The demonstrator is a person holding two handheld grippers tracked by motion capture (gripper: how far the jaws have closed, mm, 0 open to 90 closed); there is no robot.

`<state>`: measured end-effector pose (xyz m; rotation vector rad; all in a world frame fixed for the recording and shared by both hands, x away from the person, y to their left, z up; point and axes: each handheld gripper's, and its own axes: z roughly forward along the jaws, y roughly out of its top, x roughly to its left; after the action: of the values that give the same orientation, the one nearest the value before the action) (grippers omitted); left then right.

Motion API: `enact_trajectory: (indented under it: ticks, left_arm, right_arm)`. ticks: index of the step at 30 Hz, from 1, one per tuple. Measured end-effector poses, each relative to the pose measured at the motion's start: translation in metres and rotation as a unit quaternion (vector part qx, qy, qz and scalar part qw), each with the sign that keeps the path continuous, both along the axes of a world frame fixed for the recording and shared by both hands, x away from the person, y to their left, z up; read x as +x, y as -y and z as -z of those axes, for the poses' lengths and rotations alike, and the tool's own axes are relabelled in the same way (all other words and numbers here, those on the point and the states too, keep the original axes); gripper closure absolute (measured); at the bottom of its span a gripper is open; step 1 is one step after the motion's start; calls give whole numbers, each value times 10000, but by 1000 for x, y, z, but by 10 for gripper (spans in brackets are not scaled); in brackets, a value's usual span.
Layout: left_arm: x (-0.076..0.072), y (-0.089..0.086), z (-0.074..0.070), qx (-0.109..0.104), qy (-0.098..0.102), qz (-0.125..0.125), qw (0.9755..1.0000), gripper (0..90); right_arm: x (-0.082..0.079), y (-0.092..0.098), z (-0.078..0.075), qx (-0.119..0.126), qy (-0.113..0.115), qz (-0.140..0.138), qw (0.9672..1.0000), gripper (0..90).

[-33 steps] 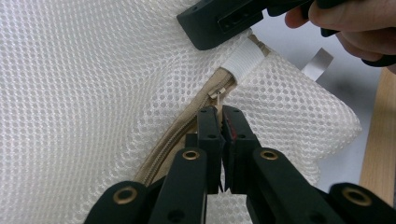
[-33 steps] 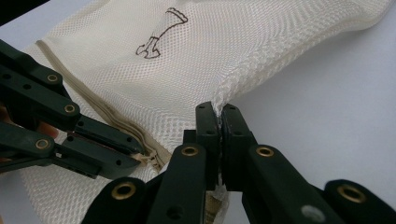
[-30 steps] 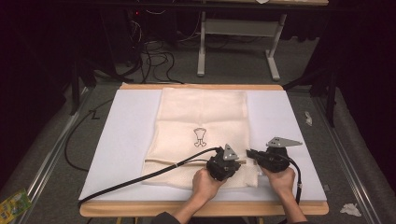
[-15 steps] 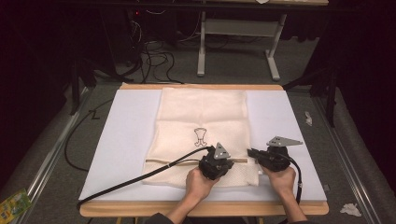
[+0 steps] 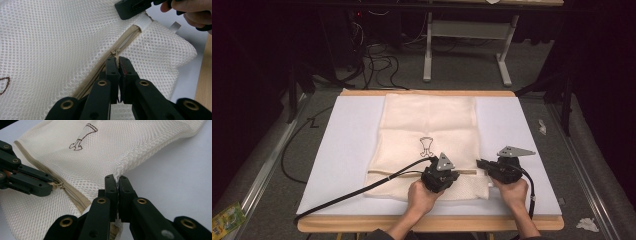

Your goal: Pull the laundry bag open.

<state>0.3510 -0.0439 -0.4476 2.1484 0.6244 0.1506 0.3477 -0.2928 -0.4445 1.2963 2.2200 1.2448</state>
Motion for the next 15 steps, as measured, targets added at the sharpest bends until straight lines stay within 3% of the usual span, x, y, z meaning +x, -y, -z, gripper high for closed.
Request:
enact_trajectory:
  ticks: [15]
  left_arm:
    - [-1, -4, -3, 18, 50, -16, 10000, 871]
  right_arm:
    - [0, -1, 0, -22, -21, -7, 10000, 890]
